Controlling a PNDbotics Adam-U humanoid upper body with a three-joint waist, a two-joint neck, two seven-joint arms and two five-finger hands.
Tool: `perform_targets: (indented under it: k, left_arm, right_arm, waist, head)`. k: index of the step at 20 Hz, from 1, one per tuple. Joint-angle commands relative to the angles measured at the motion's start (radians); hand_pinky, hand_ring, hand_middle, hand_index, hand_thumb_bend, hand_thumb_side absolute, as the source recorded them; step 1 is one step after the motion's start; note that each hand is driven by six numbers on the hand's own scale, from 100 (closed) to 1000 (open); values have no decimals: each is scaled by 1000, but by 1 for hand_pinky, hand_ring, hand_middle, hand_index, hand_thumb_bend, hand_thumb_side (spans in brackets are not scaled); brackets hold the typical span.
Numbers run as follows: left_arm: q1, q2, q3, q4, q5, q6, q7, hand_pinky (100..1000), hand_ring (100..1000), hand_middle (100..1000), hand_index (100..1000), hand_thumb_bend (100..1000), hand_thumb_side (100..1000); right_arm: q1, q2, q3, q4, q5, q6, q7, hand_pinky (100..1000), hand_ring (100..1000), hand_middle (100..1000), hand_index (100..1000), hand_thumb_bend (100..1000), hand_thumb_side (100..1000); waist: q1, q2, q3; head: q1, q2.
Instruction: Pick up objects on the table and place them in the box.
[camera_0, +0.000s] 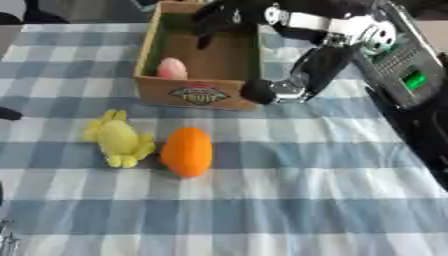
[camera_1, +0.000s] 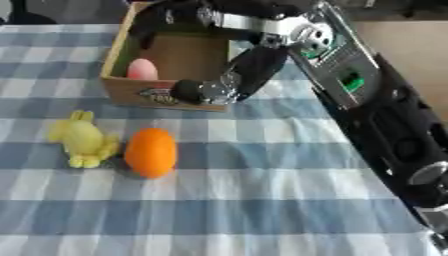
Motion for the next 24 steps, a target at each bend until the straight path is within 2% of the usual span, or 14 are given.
perform_targets:
  k: [1,5,14,18,24]
  left_arm:
    - [-10,19,6,-17,-6,-1,3,456,744,694,786,100,763]
    - [-11,17,4,-17,-5,1,1,456,744,694,785,100,767]
    - [-13,15,3,-17,-5,1,-3,456,745,694,784,100,769]
    - [-13,13,2,-17,-5,2,-5,456,745,694,784,100,770]
    - [-14,11,1,-17,-5,4,-5,455,746,694,784,100,773]
  right_arm:
    - [-3,7,18,-5,47,-258,234,929,978,762,936,297,699]
    - [22,36,33,18,127,-301,234,922,976,764,934,299,682]
    - [85,86,53,67,308,-412,234,916,978,789,939,339,584]
    - [93,102,74,69,370,-423,234,914,980,802,940,352,562]
    - [99,123,92,69,405,-424,234,916,982,806,944,348,588]
  waist:
    - [0,-25,0]
    - [-3,-22,0]
    - [-5,-14,3]
    - [-4,-11,4]
    - [-5,-5,6]
  head:
    - [-7,4]
    - [-8,2]
    - [-13,-5]
    - [-16,-6]
    - [-23,-9]
